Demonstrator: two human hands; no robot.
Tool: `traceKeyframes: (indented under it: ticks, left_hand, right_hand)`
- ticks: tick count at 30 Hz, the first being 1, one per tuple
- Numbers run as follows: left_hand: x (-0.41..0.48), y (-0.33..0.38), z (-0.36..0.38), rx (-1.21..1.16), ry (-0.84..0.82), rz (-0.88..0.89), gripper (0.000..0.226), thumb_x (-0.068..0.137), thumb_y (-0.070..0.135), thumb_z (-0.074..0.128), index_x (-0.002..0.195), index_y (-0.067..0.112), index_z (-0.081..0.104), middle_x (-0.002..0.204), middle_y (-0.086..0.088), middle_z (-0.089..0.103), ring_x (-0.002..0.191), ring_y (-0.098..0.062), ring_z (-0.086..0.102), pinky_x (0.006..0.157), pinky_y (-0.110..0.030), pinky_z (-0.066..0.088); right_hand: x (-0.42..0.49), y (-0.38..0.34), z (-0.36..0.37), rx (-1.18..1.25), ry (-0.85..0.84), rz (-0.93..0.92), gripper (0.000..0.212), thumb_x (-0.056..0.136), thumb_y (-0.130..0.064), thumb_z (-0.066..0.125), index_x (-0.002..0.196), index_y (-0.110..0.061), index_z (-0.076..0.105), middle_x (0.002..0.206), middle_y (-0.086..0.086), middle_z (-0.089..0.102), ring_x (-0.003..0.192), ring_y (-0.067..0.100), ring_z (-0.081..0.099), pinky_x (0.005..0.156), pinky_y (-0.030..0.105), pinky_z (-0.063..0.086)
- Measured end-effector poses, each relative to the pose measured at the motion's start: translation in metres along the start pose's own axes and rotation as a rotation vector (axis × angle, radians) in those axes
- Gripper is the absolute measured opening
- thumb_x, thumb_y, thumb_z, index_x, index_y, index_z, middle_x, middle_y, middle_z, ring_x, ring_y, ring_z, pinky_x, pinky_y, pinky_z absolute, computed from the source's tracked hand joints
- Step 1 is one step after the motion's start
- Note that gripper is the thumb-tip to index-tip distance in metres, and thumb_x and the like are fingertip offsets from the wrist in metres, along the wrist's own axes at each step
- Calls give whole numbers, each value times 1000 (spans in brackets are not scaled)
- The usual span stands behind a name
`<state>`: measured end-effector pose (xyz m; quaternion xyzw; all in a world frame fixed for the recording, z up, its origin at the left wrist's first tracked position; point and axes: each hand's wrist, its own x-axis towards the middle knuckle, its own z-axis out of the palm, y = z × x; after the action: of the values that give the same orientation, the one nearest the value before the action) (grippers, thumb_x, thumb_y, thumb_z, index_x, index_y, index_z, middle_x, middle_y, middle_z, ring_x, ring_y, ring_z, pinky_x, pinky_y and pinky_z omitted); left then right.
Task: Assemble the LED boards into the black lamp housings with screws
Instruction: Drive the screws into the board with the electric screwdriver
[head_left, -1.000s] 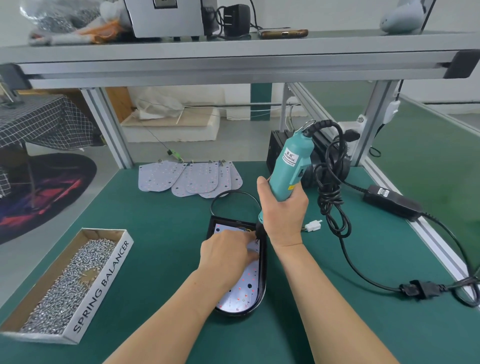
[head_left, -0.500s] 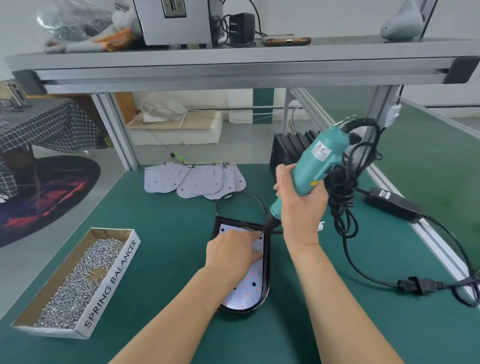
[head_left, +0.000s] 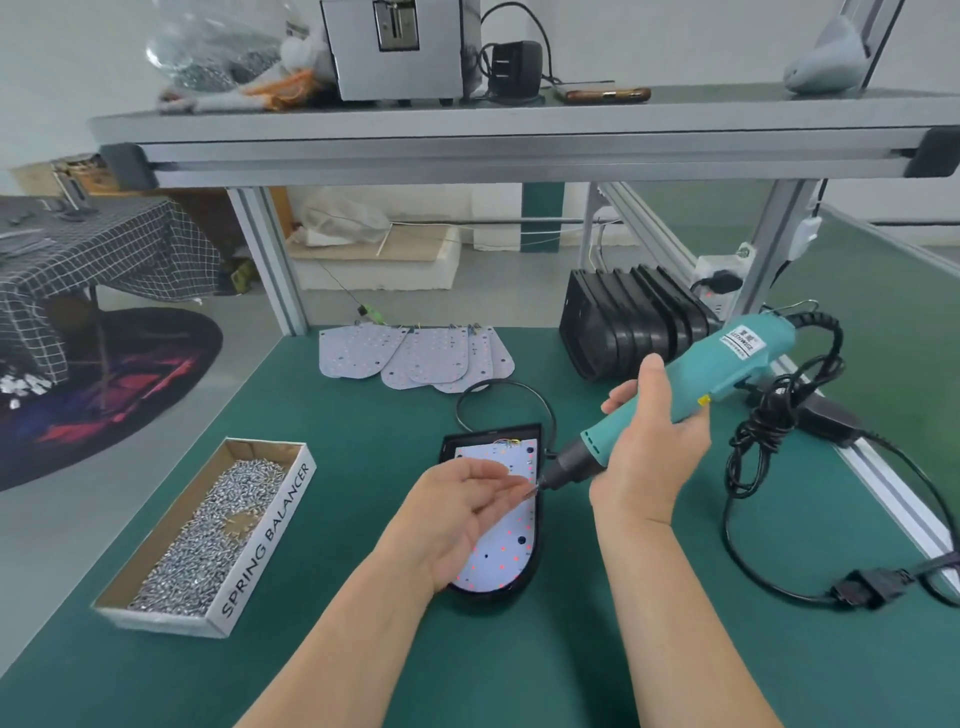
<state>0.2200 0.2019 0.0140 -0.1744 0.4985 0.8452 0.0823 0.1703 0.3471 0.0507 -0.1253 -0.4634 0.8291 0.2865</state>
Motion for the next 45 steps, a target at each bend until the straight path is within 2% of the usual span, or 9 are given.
traceKeyframes:
  ticks: [4, 7, 9, 11, 13, 17, 21, 26, 45]
  left_hand:
    - [-5, -5, -2, 58, 5, -9, 10, 101, -8, 46, 104, -8, 55, 90, -25, 75, 85, -32, 77, 67, -23, 60]
    - [-8, -5, -3, 125, 36, -28, 14, 101, 6, 56, 93, -5, 60, 75, -15, 74, 67, -21, 75, 56, -18, 56]
    - [-9, -5, -5, 179, 69, -58, 22, 99, 18, 63, 87, 0, 67, 63, -4, 67, 49, -10, 62, 43, -14, 46]
    - [-9, -5, -6, 146, 80, -109, 23, 93, 24, 70, 81, 6, 77, 58, 2, 57, 42, -5, 46, 36, -12, 35]
    - [-10, -5, -8, -4, 53, -181, 16, 82, 20, 77, 77, 6, 82, 59, 0, 56, 43, -4, 45, 35, -12, 34]
    - [-15, -3, -11, -228, -54, -253, 21, 71, 5, 74, 88, -7, 79, 73, -10, 67, 56, -10, 64, 46, -13, 51]
    - [-16, -7, -16, -223, -93, -229, 19, 88, -7, 61, 82, -7, 78, 81, -18, 70, 67, -17, 72, 51, -16, 55]
    - [-17, -10, -14, -224, -106, -186, 4, 73, 0, 71, 72, -1, 75, 82, -18, 71, 73, -17, 75, 53, -15, 56]
    - [-24, -13, -14, -328, -107, -191, 13, 74, -5, 65, 78, -7, 78, 86, -23, 73, 75, -24, 76, 57, -19, 59]
  right_hand:
    - [-7, -4, 1, 8, 15, -15, 17, 86, -31, 67, 87, -21, 53, 63, -3, 60, 56, 14, 54, 59, 27, 48]
    - [-11, -7, 1, 20, 21, -19, 18, 86, -31, 67, 87, -20, 52, 62, -4, 60, 55, 13, 54, 55, 22, 47]
    - [-13, -8, 1, 21, 18, -19, 19, 85, -31, 67, 87, -19, 53, 62, -4, 60, 55, 14, 54, 55, 21, 47]
    - [-16, -8, 1, 21, 18, -16, 19, 85, -31, 67, 87, -18, 53, 62, -5, 60, 55, 14, 55, 55, 21, 47]
    - [-18, -7, 2, 21, 19, -12, 19, 85, -32, 67, 87, -18, 54, 62, -4, 60, 56, 14, 55, 55, 21, 48]
    - [-19, -10, 3, 13, 31, -34, 19, 85, -32, 67, 87, -19, 53, 63, -4, 60, 57, 14, 55, 59, 24, 49]
    - [-19, -12, 4, 20, 35, -43, 20, 85, -32, 67, 87, -19, 52, 63, -3, 60, 57, 15, 55, 62, 27, 48]
    - [-21, -11, 5, 18, 22, -43, 20, 84, -32, 67, 87, -19, 53, 61, -5, 60, 56, 15, 55, 58, 24, 49]
    - [-26, -11, 2, 40, 12, -44, 19, 84, -32, 67, 86, -20, 53, 62, -2, 59, 56, 16, 54, 57, 25, 48]
